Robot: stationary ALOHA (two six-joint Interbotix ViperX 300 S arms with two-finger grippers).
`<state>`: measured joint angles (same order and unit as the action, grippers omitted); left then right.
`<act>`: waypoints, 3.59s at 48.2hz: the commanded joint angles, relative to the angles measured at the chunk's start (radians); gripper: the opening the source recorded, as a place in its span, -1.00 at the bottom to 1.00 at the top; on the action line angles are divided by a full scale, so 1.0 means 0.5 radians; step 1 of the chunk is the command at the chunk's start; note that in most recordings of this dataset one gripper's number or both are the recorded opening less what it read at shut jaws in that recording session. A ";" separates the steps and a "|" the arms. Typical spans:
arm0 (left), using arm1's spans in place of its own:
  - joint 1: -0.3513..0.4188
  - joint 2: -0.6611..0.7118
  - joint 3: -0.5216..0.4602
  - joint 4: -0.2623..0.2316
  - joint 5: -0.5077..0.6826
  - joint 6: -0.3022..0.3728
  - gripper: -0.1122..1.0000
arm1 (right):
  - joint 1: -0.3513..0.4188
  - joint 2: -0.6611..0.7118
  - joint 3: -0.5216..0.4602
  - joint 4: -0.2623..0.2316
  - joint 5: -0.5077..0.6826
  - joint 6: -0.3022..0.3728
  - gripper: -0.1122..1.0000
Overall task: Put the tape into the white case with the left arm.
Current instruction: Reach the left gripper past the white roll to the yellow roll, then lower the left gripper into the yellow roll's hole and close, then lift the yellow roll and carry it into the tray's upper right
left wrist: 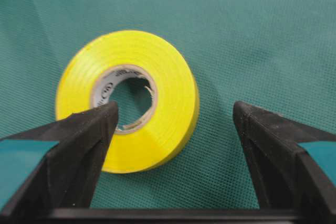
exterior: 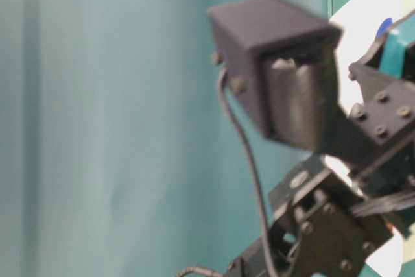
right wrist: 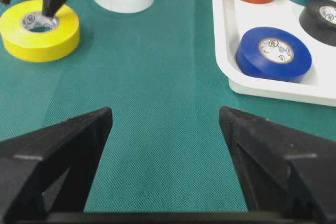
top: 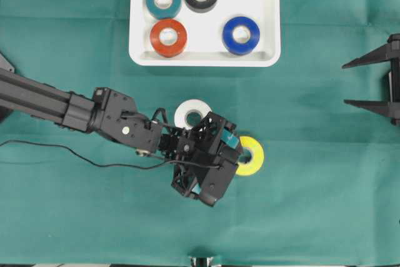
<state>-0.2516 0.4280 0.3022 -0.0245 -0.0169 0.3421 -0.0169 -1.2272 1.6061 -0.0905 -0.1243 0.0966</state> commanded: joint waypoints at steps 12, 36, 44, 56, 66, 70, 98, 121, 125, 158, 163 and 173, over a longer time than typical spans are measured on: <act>-0.003 0.043 -0.147 -0.003 0.077 -0.003 0.82 | 0.000 0.012 -0.025 0.000 -0.018 0.006 0.75; 0.003 0.083 -0.236 -0.003 0.276 0.003 0.00 | -0.003 0.012 -0.021 0.000 -0.018 0.006 0.75; 0.003 0.077 -0.233 -0.003 0.276 0.006 -0.28 | 0.000 0.012 -0.021 0.000 -0.021 0.006 0.75; 0.003 0.064 -0.230 -0.003 0.285 0.003 -0.28 | 0.000 0.012 -0.021 0.000 -0.021 0.006 0.75; 0.003 -0.061 -0.206 0.000 0.310 0.003 -0.28 | 0.000 0.012 -0.021 0.000 -0.021 0.006 0.75; 0.003 -0.110 -0.199 -0.003 0.328 0.006 -0.28 | 0.000 0.012 -0.021 0.000 -0.021 0.006 0.75; 0.107 -0.273 -0.163 0.006 0.494 0.031 -0.29 | -0.003 0.012 -0.021 0.000 -0.021 0.006 0.75; 0.466 -0.344 -0.150 0.009 0.482 0.037 -0.28 | 0.000 0.012 -0.021 0.000 -0.021 0.006 0.75; 0.534 -0.341 -0.153 0.009 0.479 0.040 -0.29 | -0.003 0.012 -0.021 0.000 -0.021 0.006 0.75; 0.942 -0.310 -0.160 0.012 0.304 0.043 -0.29 | -0.003 0.012 -0.021 0.000 -0.021 0.006 0.75; 0.988 -0.301 -0.156 0.009 0.267 0.052 -0.29 | 0.000 0.012 -0.021 0.000 -0.021 0.006 0.75; 1.025 -0.264 -0.153 0.009 0.261 0.242 -0.29 | 0.000 0.012 -0.021 0.000 -0.021 0.006 0.75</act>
<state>0.2608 0.3114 0.2439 -0.0199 0.1243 0.4449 -0.0169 -1.2272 1.6061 -0.0905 -0.1243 0.0982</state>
